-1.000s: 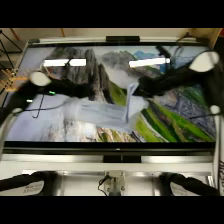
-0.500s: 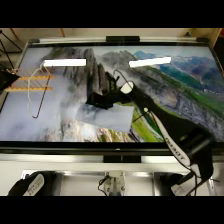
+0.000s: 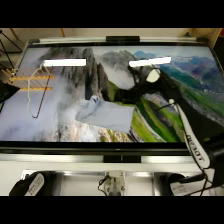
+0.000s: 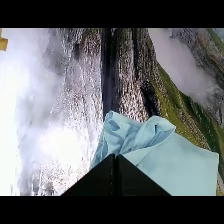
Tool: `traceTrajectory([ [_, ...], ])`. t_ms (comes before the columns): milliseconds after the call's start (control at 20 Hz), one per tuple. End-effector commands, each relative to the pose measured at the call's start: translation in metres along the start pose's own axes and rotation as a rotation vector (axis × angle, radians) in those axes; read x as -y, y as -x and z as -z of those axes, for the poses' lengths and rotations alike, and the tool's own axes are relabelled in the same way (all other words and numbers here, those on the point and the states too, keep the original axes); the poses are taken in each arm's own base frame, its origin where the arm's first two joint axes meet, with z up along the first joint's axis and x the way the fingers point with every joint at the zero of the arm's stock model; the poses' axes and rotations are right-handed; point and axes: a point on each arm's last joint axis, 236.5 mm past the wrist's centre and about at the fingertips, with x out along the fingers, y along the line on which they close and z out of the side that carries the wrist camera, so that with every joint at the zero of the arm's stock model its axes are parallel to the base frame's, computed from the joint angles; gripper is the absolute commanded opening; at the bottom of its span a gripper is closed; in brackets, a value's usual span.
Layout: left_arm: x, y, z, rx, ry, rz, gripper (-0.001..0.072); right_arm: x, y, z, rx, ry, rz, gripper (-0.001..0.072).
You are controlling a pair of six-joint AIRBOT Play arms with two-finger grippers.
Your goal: Fold the shirts.
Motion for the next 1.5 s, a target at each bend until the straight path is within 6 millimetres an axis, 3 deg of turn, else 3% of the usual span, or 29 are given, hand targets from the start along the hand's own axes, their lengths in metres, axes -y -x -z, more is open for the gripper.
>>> traceTrajectory([
  [0,-0.006,-0.007,0.013,-0.034,0.020,-0.002,0.0035,0.117,0.047,0.084,-0.273,-0.173,0.343,0.0653],
  [100,-0.006,-0.007,0.012,-0.032,0.021,-0.003,0.0034,0.109,0.011,0.099,-0.267,-0.246,0.207,0.0655],
  [200,-0.007,-0.007,0.012,-0.033,0.023,-0.003,0.0034,0.091,-0.026,0.089,-0.159,-0.284,0.074,0.0664],
  [450,-0.006,-0.007,0.012,-0.032,0.024,0.001,0.0034,0.077,-0.069,0.066,-0.040,-0.283,0.017,0.0653],
  [500,-0.006,-0.008,0.012,-0.033,0.024,0.001,0.0034,0.067,-0.078,0.063,-0.038,-0.274,-0.028,0.0555],
  [550,-0.005,-0.008,0.013,-0.034,0.022,0.003,0.0034,0.059,-0.083,0.061,-0.034,-0.268,-0.068,0.0411],
  [650,-0.001,-0.009,0.014,-0.039,0.015,0.011,0.0034,0.043,-0.084,0.049,0.010,-0.190,-0.144,0.0053],
  [750,0.003,-0.011,0.016,-0.046,0.007,0.020,0.0034,0.021,-0.060,0.026,0.068,-0.023,-0.214,0.0059],
  [800,0.005,-0.012,0.017,-0.050,0.001,0.025,0.0034,0.016,-0.039,0.008,0.110,0.018,-0.221,0.0059],
  [950,0.011,-0.018,0.020,-0.069,-0.008,0.041,0.0034,0.008,0.052,-0.050,0.284,0.056,-0.235,0.0059],
  [1000,0.012,-0.022,0.020,-0.069,0.000,0.045,0.0034,0.013,0.085,-0.065,0.338,0.060,-0.217,0.0059],
  [1050,0.012,-0.026,0.021,-0.070,0.012,0.048,0.0034,0.027,0.110,-0.074,0.379,0.051,-0.176,0.0059],
  [1200,0.018,-0.039,0.030,-0.098,0.019,0.066,0.0034,0.124,0.166,-0.072,0.433,-0.126,0.018,0.0059],
  [1300,0.024,-0.044,0.036,-0.123,0.008,0.081,0.0034,0.190,0.200,-0.053,0.458,-0.227,0.117,0.0059],
  [1450,0.030,-0.048,0.040,-0.139,-0.005,0.095,0.0034,0.271,0.254,-0.011,0.523,-0.447,0.181,0.0058],
])
